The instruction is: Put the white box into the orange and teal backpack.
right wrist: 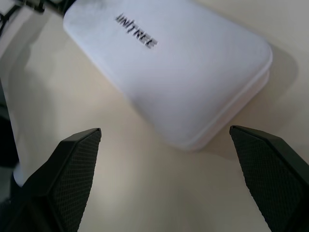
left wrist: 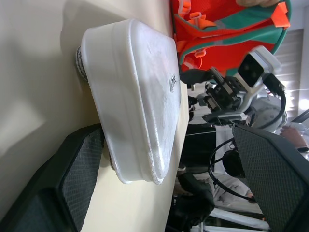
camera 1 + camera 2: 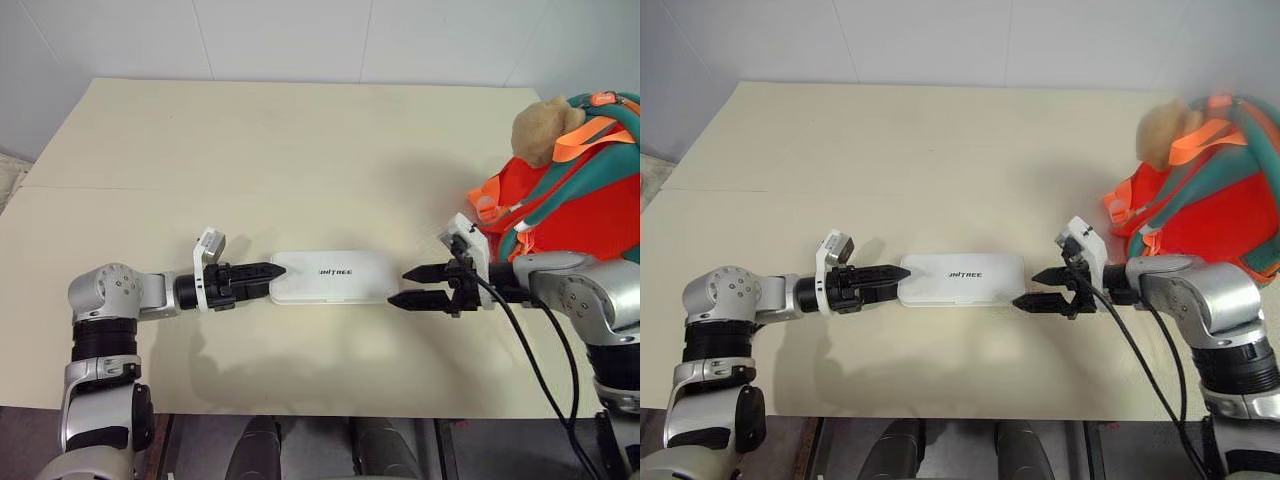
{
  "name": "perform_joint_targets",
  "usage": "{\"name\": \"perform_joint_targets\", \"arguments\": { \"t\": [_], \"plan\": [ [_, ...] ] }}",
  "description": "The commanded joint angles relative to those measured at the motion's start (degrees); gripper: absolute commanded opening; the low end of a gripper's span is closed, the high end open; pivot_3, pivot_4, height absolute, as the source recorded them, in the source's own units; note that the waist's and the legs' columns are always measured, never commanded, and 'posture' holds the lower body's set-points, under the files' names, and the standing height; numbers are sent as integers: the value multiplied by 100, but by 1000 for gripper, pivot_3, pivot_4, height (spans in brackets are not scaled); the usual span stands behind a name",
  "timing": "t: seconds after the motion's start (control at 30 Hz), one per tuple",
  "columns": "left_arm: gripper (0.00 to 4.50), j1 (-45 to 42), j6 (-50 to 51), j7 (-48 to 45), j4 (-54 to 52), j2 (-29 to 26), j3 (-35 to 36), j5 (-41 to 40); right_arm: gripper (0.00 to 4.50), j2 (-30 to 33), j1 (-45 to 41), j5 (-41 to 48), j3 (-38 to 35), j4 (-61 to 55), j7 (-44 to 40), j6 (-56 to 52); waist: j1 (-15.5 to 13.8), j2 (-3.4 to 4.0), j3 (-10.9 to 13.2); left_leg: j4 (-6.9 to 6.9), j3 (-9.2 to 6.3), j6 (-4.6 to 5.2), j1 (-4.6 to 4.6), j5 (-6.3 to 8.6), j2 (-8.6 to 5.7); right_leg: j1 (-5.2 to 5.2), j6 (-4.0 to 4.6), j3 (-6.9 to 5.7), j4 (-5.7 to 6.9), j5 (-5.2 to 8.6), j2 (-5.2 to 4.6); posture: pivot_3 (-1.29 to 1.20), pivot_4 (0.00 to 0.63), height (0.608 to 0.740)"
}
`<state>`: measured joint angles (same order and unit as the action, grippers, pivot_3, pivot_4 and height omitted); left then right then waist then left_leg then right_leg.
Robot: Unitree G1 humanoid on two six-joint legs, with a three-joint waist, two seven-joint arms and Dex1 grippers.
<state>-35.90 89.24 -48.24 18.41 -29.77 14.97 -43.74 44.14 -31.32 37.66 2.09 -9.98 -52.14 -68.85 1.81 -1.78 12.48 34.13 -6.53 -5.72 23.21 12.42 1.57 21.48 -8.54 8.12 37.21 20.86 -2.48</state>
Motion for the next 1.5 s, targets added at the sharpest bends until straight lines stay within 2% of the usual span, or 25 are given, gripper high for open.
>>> {"name": "perform_joint_targets", "arguments": {
  "t": [0.03,0.47,0.87,1.2,1.5],
  "plan": [
    [4460,276,178,266,5,101,-87,62,4500,-130,-225,-30,-21,206,113,46,-1,0,0,-1,1,0,1,0,0,0,0,0,-3,0,-1,0,150,740],
    [4460,294,307,345,-90,132,-69,-46,4500,-263,-358,-103,134,290,65,253,0,0,0,-12,2,-2,5,5,1,0,0,-1,-25,0,-1,0,150,740],
    [4460,85,326,422,149,249,-150,-443,4500,-482,-332,16,-37,90,178,312,-16,0,0,-11,2,-2,7,5,0,0,-1,-1,-26,0,-3,0,150,740],
    [4460,-50,326,463,300,54,-284,-627,4500,-567,-237,25,-96,-19,262,390,-13,0,0,-11,2,-2,8,5,0,0,-1,-1,-26,0,-3,0,150,740],
    [1783,-108,326,356,356,-192,-431,-884,4500,-519,-105,-38,-65,16,143,688,28,0,0,-18,1,-2,10,5,2,7,0,-2,-26,0,0,0,150,740]
  ]
}}
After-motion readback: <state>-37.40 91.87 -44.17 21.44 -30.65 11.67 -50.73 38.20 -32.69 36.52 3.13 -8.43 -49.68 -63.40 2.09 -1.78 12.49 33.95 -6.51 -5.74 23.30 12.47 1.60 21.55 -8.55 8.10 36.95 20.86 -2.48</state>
